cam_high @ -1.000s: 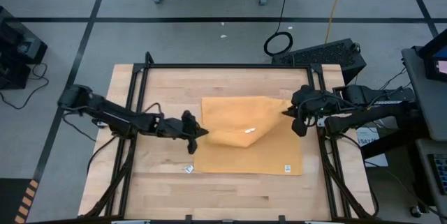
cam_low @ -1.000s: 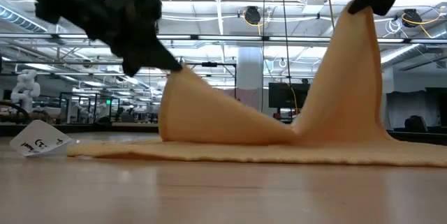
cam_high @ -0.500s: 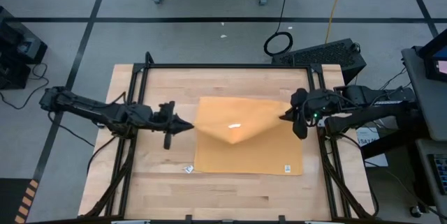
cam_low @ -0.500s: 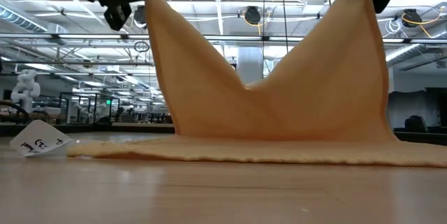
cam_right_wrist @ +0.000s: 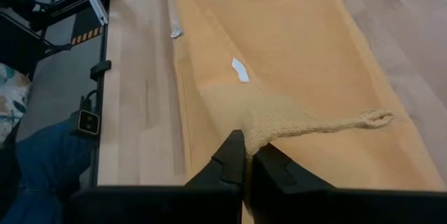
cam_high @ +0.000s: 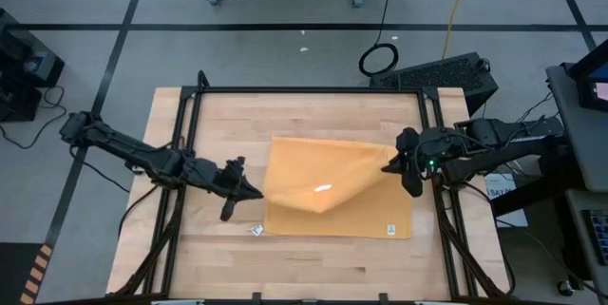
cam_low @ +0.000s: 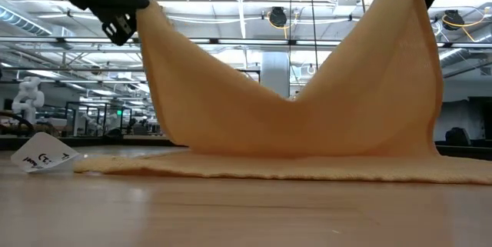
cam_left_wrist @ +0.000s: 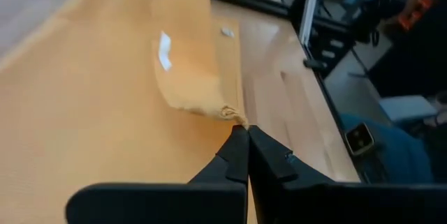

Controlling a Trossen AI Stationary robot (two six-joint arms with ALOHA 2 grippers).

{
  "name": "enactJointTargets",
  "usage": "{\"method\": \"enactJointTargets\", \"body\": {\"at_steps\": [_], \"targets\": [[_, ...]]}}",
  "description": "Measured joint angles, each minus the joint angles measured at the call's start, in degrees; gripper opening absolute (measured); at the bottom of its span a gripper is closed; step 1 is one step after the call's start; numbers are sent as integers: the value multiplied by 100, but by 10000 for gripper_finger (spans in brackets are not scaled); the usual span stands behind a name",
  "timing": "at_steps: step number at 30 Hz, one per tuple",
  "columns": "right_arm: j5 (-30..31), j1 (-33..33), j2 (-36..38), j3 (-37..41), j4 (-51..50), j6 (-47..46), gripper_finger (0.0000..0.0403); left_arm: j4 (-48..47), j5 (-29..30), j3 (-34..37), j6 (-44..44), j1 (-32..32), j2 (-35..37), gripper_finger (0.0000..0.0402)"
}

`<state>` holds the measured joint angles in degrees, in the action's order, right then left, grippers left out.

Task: Roll towel
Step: Fold the yellow towel in

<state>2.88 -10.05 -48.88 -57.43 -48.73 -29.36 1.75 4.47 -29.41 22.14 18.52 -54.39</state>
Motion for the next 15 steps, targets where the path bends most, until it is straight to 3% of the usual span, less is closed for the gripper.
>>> {"method": "enactJointTargets", "body": {"at_steps": [15], "targets": [[20, -59, -207, 0, 4, 103, 0, 32, 6, 0, 274, 486, -1281, 2]]}}
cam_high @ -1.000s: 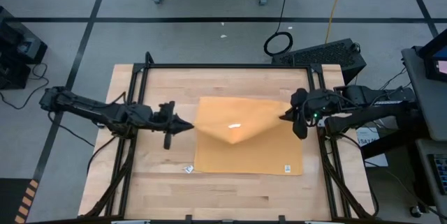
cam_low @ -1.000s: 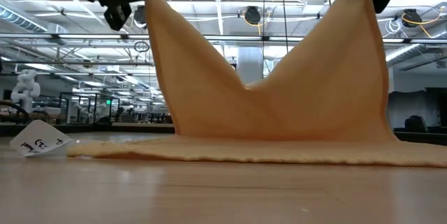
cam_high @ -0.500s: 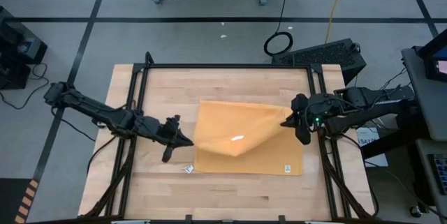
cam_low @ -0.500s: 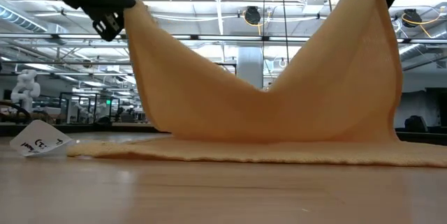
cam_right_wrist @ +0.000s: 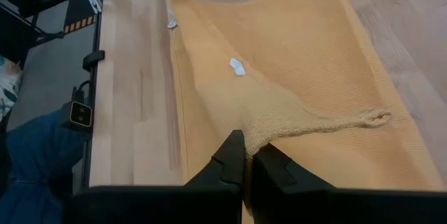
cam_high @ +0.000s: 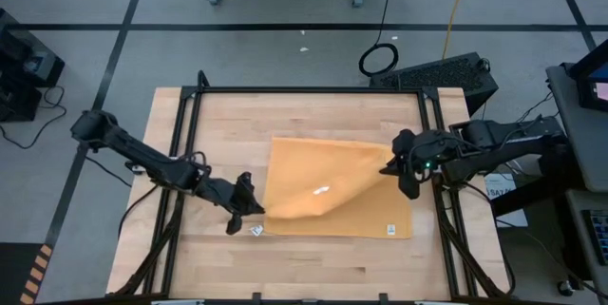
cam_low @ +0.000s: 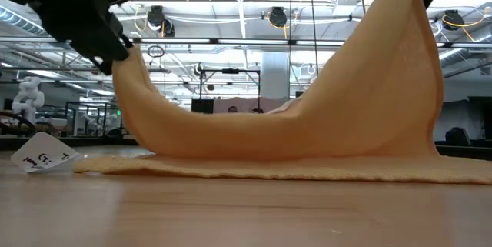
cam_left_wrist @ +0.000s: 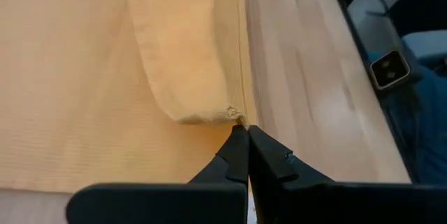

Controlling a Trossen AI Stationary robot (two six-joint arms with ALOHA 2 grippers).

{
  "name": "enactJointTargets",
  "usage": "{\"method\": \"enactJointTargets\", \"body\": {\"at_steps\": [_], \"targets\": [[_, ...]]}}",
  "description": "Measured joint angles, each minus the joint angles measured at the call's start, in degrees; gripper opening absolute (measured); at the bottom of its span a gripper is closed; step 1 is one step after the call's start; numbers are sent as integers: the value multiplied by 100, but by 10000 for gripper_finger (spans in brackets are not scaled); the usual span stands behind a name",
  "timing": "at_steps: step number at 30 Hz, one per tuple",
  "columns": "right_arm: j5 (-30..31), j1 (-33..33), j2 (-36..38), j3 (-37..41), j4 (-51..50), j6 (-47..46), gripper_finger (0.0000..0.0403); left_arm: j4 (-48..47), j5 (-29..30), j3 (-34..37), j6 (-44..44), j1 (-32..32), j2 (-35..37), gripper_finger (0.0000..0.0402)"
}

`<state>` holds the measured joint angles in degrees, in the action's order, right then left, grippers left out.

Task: Roll towel
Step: Fold the yellow towel in

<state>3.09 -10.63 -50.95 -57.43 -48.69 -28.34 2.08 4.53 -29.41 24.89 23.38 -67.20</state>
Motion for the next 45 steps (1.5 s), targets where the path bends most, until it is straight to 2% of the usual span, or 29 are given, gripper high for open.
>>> {"method": "enactJointTargets", "body": {"at_steps": [7, 16, 24, 33, 45], "targets": [[-13, 0, 29, 0, 47, 207, 0, 577, 4, 0, -18, 81, -449, 2], [-17, 2, 740, 0, 46, 413, 0, 1252, 63, 0, -425, 70, -455, 2], [25, 2, 1153, 0, -4, 373, 0, 945, 171, 0, -425, 100, -455, 2], [17, 2, 1028, 0, -7, 348, 0, 443, 332, 0, -425, 151, -455, 2], [5, 2, 978, 0, 0, 350, 0, 625, 1152, 0, -1027, 137, 122, 2]]}}
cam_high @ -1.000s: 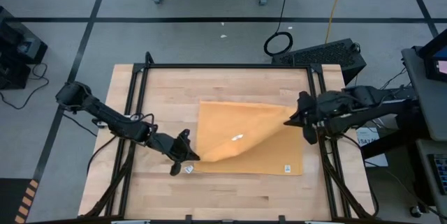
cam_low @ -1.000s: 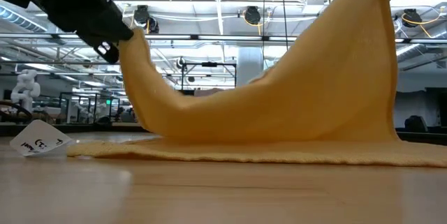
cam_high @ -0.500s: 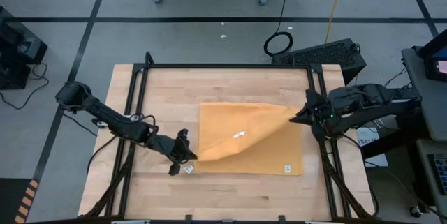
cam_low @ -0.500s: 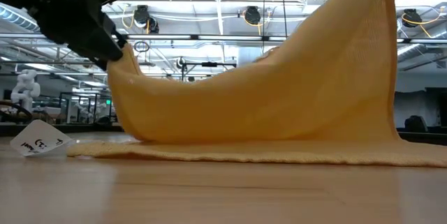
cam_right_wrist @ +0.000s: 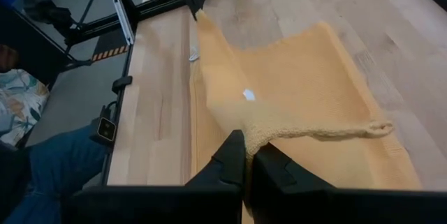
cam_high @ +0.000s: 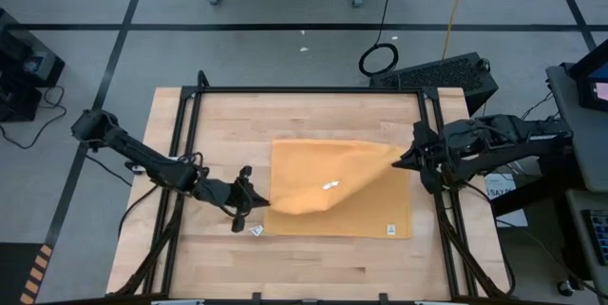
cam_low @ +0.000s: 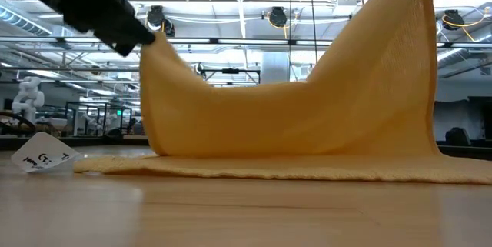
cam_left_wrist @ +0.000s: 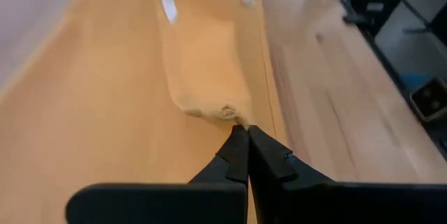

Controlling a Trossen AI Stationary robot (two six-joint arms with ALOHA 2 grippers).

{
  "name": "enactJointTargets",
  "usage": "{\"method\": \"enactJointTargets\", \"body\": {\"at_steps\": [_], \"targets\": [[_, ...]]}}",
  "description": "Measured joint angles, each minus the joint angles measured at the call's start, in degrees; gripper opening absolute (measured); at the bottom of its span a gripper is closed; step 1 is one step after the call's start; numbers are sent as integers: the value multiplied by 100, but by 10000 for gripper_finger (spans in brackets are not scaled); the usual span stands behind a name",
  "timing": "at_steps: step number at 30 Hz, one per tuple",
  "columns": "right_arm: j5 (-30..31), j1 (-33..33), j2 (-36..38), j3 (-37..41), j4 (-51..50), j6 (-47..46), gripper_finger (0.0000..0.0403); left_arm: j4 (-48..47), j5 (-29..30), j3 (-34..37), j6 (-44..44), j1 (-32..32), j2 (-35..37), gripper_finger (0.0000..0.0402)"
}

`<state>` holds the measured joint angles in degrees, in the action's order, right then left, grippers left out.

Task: Roll towel
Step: Fold the yellow towel in

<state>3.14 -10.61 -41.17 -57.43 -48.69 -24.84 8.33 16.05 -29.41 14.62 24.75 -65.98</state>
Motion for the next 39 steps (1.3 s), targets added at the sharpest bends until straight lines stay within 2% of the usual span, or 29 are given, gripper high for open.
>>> {"method": "enactJointTargets", "body": {"at_steps": [4, 11, 17, 25, 39], "targets": [[-2, 0, 2, 0, 2, 15, 0, 29, 275, 0, -295, 0, 364, 2], [-2, 0, 2, 0, 2, 7, 0, -451, 276, 0, -284, 13, 735, 2], [-2, 0, 1, 0, 2, 4, 0, -626, 144, 0, 8, 14, 684, 2], [-1, 0, 2, 0, 3, -15, 0, -591, -409, 0, 13, 93, 534, 2], [-2, 0, -104, 0, 2, -82, 0, -598, -446, 0, 163, 208, 40, 2]]}}
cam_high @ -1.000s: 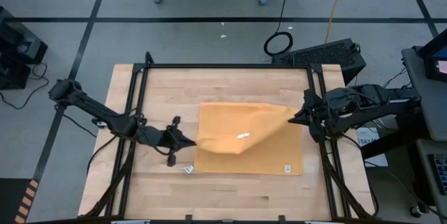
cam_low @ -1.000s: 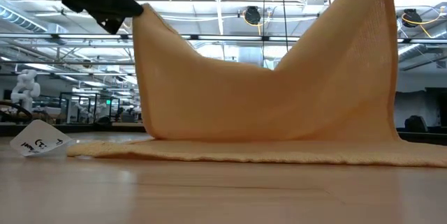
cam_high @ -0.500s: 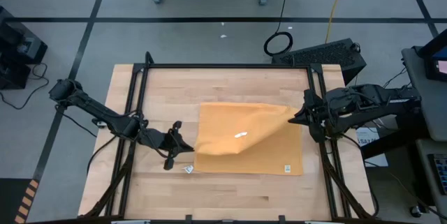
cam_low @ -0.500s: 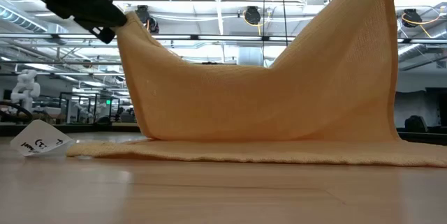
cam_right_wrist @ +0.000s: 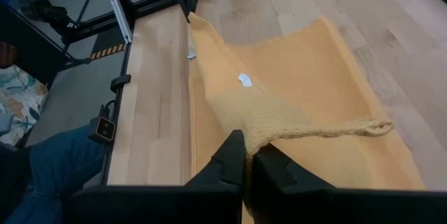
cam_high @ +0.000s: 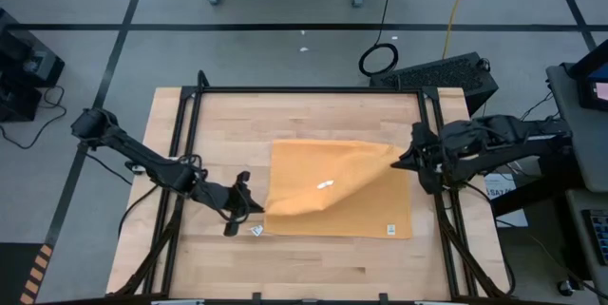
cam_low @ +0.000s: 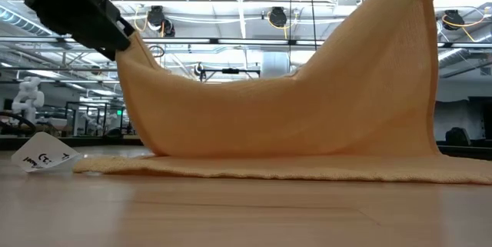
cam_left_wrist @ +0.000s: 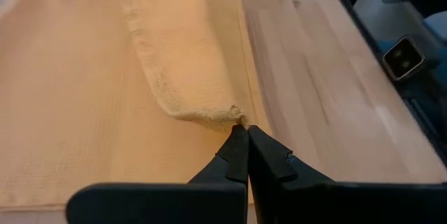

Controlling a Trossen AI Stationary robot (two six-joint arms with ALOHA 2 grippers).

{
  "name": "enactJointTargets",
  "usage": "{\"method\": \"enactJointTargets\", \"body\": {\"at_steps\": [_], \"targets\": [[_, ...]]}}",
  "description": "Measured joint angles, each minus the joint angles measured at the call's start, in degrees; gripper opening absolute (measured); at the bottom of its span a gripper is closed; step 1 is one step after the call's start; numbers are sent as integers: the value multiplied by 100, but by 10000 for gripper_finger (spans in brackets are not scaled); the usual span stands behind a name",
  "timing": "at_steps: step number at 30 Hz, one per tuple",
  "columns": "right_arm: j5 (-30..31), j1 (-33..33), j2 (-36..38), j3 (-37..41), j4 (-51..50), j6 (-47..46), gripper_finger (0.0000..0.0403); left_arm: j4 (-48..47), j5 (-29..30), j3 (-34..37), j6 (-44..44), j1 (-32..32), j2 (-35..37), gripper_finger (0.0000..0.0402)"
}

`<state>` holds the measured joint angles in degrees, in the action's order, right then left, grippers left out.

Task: Roll towel
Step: Fold the yellow towel in

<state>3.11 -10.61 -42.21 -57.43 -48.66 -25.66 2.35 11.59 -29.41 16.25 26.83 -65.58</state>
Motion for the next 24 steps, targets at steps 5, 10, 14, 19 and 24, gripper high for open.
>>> {"method": "enactJointTargets", "body": {"at_steps": [5, 10, 14, 19, 24], "targets": [[-11, 0, -224, 0, 0, -27, 0, 13, -47, 0, 3, 0, -119, 2], [-26, 0, -419, 0, 0, -68, 0, 15, -268, 0, 17, 0, -196, 2], [-26, 0, -527, 0, 0, -71, 0, 18, -519, 0, 108, 0, -297, 2], [-50, 0, -660, 0, 0, -114, 0, 24, -565, 0, 293, 0, -511, 2], [-48, 0, -711, 0, 0, -82, 0, 43, -565, 0, 446, 0, -739, 7]]}}
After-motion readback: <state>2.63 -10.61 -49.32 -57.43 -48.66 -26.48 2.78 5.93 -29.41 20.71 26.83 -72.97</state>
